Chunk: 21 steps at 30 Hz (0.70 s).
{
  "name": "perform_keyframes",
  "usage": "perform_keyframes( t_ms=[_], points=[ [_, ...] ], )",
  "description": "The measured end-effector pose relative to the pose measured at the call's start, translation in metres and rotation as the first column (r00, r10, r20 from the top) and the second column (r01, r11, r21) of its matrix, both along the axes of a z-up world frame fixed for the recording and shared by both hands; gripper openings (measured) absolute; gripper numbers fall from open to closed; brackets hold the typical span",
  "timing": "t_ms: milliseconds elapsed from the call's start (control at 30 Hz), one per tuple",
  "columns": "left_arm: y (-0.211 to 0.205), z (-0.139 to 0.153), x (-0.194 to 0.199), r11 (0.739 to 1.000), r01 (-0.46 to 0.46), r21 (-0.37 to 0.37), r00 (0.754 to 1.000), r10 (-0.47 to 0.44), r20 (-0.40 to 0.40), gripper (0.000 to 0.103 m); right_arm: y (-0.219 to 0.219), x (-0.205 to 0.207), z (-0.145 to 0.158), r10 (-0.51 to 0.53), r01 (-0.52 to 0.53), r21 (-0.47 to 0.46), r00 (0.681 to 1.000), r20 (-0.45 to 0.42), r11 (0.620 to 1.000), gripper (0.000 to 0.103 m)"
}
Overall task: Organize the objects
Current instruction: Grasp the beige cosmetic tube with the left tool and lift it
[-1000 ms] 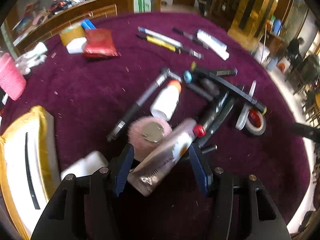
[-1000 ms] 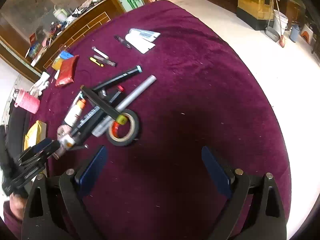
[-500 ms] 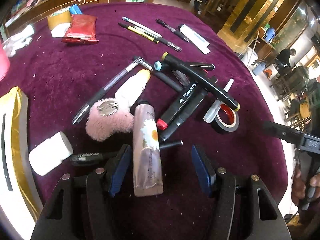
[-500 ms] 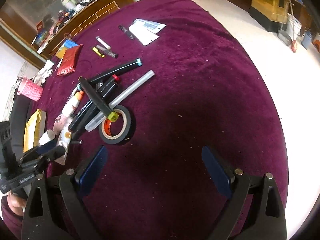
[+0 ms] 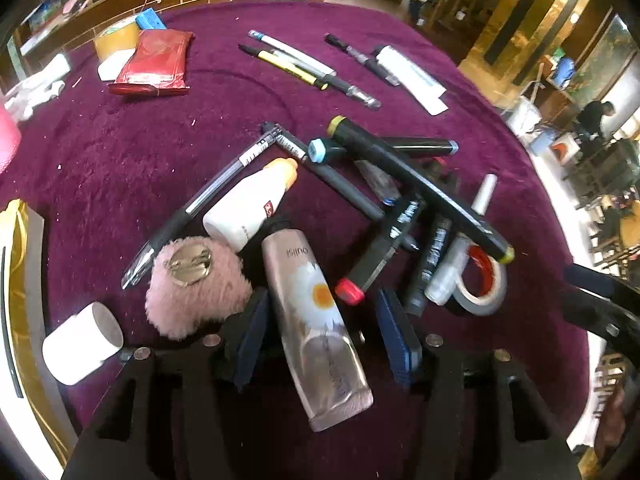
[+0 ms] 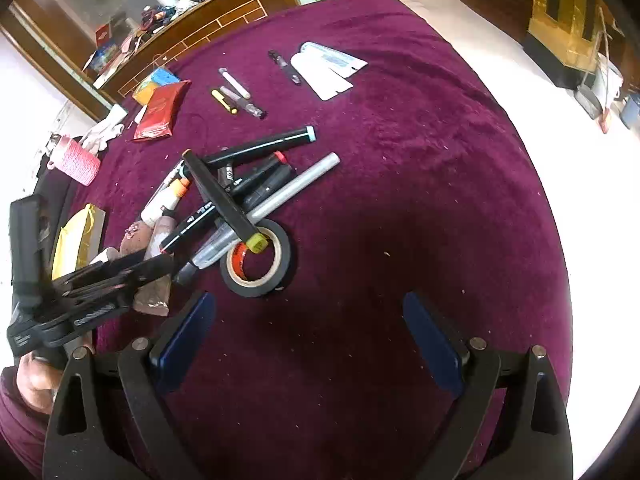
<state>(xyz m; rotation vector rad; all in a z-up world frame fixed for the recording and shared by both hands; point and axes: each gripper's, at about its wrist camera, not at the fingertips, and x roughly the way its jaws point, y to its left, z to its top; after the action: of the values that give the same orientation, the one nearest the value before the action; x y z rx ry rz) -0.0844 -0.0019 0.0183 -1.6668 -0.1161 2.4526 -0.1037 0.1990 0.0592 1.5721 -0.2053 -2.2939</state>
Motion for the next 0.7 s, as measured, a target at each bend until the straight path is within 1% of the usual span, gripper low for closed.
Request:
perform_keyframes(
  t_ms=[33,67,100,133,167,267,333,367,433,500,567,600,633,700],
  points=[
    [-0.001,-0.002,-0.002,1.0,-0.017,0.005,1.0,0.017,-0.003,0.048,-0.003,-0.001,0.002,0.008,-0.008,0.002,1.0,-0.005,1.0,0.096],
    [-0.002,-0.001,-0.003,0.999,-0.038,0.026,0.999,0.038,-0.014,0.042,-0.005,-0.003,0.003,0.015,-0.014,0.005,1.0,-0.01,1.0,0.096],
    [-0.005,0.0,-0.002,0.998,-0.059,0.031,0.998,0.059,-0.019,0.032,-0.009,-0.005,0.006,0.025,-0.025,0.01,0.999,-0.019,1.0,0.096],
    [-0.008,0.0,-0.002,0.997,-0.069,0.043,0.997,0.07,-0.018,0.025,-0.013,-0.008,0.01,0.035,-0.034,0.014,0.999,-0.029,0.999,0.096],
    [-0.011,0.0,-0.001,0.995,-0.077,0.061,0.997,0.078,-0.016,0.025,-0.019,-0.012,0.014,0.049,-0.049,0.02,0.998,-0.046,0.999,0.096],
    [-0.018,0.007,0.01,0.993,-0.095,0.062,0.994,0.098,-0.038,0.024,-0.035,-0.025,0.026,0.091,-0.087,0.043,0.991,-0.098,0.995,0.096],
    [-0.024,0.016,0.02,0.991,-0.107,0.085,0.992,0.112,-0.054,0.022,-0.048,-0.036,0.031,0.127,-0.122,0.05,0.984,-0.125,0.991,0.096],
    [-0.027,0.021,0.027,0.989,-0.114,0.097,0.991,0.12,-0.066,0.017,-0.054,-0.04,0.032,0.142,-0.136,0.051,0.981,-0.13,0.989,0.095],
    [-0.032,0.031,0.037,0.986,-0.122,0.111,0.988,0.132,-0.08,0.014,-0.071,-0.05,0.033,0.186,-0.18,0.059,0.972,-0.144,0.982,0.095],
    [-0.039,0.039,0.048,0.981,-0.136,0.138,0.985,0.149,-0.089,0.015,-0.09,-0.061,0.029,0.237,-0.228,0.078,0.96,-0.146,0.971,0.091],
    [-0.046,0.044,0.059,0.976,-0.152,0.157,0.981,0.168,-0.094,0.015,-0.11,-0.07,0.018,0.293,-0.28,0.111,0.948,-0.128,0.954,0.081],
    [-0.049,0.046,0.063,0.973,-0.161,0.166,0.979,0.178,-0.095,0.015,-0.117,-0.072,0.013,0.312,-0.297,0.128,0.943,-0.118,0.946,0.079],
    [-0.053,0.048,0.068,0.97,-0.169,0.173,0.977,0.188,-0.097,0.015,-0.126,-0.076,0.003,0.333,-0.316,0.155,0.938,-0.098,0.936,0.074],
    [-0.06,0.052,0.076,0.966,-0.183,0.183,0.973,0.204,-0.104,0.014,-0.135,-0.081,-0.015,0.362,-0.351,0.173,0.931,-0.039,0.92,0.047]
  ],
)
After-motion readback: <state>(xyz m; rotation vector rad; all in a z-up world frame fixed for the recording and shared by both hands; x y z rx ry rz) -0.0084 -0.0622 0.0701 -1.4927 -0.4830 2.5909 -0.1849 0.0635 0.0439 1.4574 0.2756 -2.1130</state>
